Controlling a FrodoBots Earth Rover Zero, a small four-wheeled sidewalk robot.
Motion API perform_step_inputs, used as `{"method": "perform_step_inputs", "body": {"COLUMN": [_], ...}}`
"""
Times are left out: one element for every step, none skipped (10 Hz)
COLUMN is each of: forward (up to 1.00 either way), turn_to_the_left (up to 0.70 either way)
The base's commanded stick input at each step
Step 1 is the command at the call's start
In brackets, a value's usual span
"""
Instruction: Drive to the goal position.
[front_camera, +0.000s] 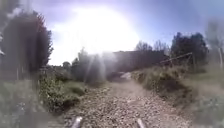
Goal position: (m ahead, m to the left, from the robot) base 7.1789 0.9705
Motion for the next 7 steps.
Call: {"method": "perform_step_inputs", "body": {"forward": [0.5,0.5,0.5,0.5,0.5,0.5,0.5], "turn_to_the_left": [0.0,0.0,0.0,0.0,0.0,0.0,0.0]}}
